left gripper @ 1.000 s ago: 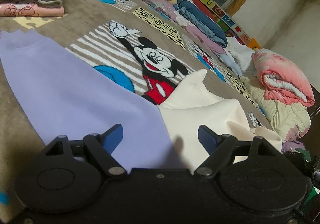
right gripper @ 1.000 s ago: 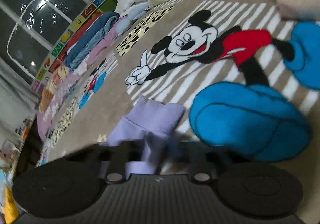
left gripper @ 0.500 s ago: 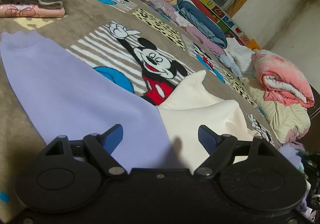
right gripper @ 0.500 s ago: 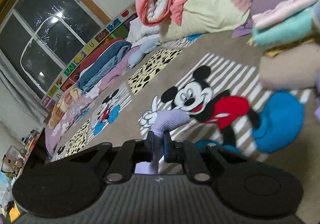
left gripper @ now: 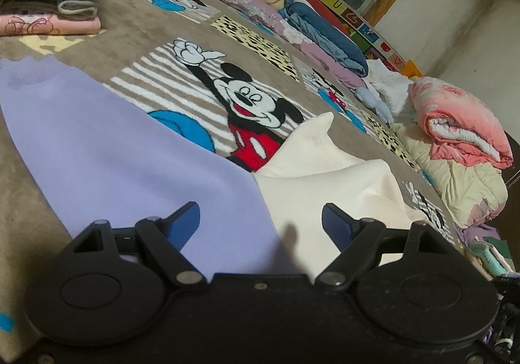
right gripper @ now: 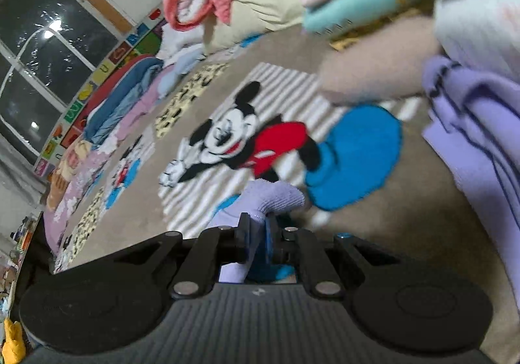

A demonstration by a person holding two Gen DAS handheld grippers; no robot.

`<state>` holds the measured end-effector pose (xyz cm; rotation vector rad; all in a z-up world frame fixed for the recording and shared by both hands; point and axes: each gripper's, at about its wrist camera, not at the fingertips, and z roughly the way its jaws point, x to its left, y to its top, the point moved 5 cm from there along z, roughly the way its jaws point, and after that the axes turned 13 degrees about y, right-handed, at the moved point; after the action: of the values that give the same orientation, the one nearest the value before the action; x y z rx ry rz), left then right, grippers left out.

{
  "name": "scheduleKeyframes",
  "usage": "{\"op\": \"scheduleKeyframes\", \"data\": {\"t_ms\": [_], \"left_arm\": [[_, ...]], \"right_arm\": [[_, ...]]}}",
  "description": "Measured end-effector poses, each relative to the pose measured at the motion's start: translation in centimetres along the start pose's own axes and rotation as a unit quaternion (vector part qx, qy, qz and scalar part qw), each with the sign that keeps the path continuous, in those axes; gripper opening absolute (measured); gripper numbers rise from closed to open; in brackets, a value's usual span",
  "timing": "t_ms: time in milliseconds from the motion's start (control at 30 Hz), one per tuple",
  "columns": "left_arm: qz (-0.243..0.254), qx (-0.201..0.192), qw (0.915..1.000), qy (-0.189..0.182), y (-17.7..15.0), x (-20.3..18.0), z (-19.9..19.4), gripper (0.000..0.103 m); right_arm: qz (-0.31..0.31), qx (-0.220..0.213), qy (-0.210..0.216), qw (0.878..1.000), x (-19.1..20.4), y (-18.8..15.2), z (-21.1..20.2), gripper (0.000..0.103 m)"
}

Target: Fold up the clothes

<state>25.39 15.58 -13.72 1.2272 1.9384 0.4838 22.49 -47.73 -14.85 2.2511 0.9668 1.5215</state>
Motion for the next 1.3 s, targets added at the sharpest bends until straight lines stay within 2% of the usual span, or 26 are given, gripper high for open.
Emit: {"op": "scheduleKeyframes", "data": {"t_ms": [200,333,400,500,600,733,933,1000,1167,1300], "left_arm": [[-0.003,-0.002,1.0,-0.004,0.1,0.1,0.0,0.082],[-0.01,-0.007,0.9999,-0.003,0.2,0.3,-0.2,0.082],[-0.016,-0.011,0.9998,-0.001,0.3,0.4,-0.4,0.082],[-0.025,-0.017,0.9995,0.003,0.1,0.5,-1.1,0.082],[-0.036,-0.019,0.9988,0.028,-0.5,0.3,-2.2,0.082],[-0.068,-0.013,0.9966,0.045,-1.7,0.2,-4.4,0.082],[-0.124,0.004,0.9922,0.015,-5.2,-0.3,-8.7,0.082],[-0.146,0.027,0.9889,0.0,-6.8,-0.4,-9.4,0.082],[-0.189,0.085,0.9777,-0.033,-10.3,-1.2,-9.2,0.08],[-0.207,0.093,0.9722,-0.059,-11.8,-2.3,-9.1,0.076]], "right_arm": [[-0.004,-0.007,-0.034,0.999,-1.1,-0.1,0.6,0.011],[-0.007,-0.059,-0.074,0.996,-1.1,1.1,-0.9,0.015],[-0.006,-0.073,-0.071,0.995,-0.8,1.4,-1.9,0.015],[-0.009,-0.07,-0.048,0.996,0.3,0.7,-3.1,0.016],[0.002,-0.048,-0.008,0.999,1.6,-1.7,-4.1,0.023],[0.04,0.0,0.046,0.998,3.2,-6.9,-4.7,0.029],[0.106,0.098,0.124,0.982,6.2,-16.2,-4.5,0.039],[0.125,0.124,0.144,0.974,7.1,-18.7,-4.4,0.05],[0.136,0.16,0.177,0.962,9.5,-23.4,-4.2,0.048],[0.136,0.167,0.191,0.958,11.2,-25.7,-4.6,0.048]]}}
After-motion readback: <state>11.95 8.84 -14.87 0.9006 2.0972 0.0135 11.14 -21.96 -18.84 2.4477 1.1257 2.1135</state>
